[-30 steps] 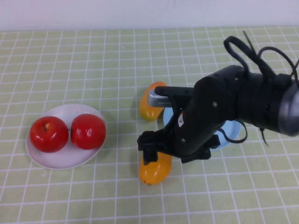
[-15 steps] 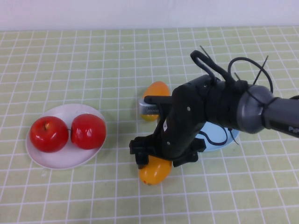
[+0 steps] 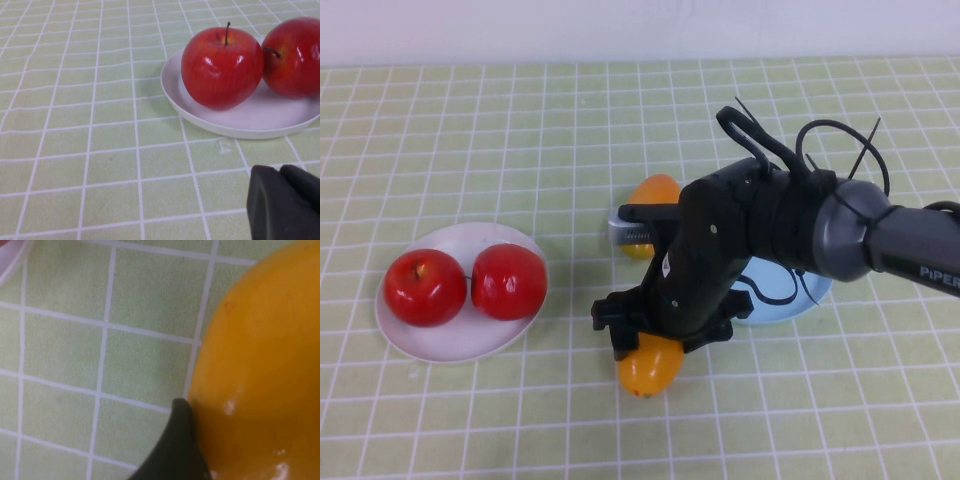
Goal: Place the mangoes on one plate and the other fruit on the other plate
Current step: Put another type of fruit in the right plate
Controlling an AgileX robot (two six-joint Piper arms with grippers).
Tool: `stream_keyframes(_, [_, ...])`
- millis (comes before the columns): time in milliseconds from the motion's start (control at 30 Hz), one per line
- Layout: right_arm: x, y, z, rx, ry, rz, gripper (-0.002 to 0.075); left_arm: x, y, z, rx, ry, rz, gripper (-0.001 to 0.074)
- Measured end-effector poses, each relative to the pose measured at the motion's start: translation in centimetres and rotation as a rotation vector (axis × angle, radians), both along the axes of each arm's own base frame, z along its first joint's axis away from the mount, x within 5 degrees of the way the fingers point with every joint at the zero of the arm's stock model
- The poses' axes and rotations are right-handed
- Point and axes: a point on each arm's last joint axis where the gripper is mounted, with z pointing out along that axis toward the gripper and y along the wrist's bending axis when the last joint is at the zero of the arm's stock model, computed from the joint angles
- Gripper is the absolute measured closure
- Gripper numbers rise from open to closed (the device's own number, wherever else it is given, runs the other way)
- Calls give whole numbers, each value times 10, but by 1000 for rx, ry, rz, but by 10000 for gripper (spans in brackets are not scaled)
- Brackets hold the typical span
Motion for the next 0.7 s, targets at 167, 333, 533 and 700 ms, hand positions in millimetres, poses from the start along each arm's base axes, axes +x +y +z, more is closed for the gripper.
stream_keyframes(167, [4,-2,14,-18,-41,32,176,0,0,0,0,0,0,732])
stream_keyframes(333, [26,-26,44,-37,-145,0,176,0,0,0,0,0,0,732])
stream_keyframes(533, [60,-73,47,-85,-176,-115,176,0,0,0,0,0,0,732])
stream_keyframes(700, [76,-91,34,-114,-162,-162,176,0,0,0,0,0,0,732])
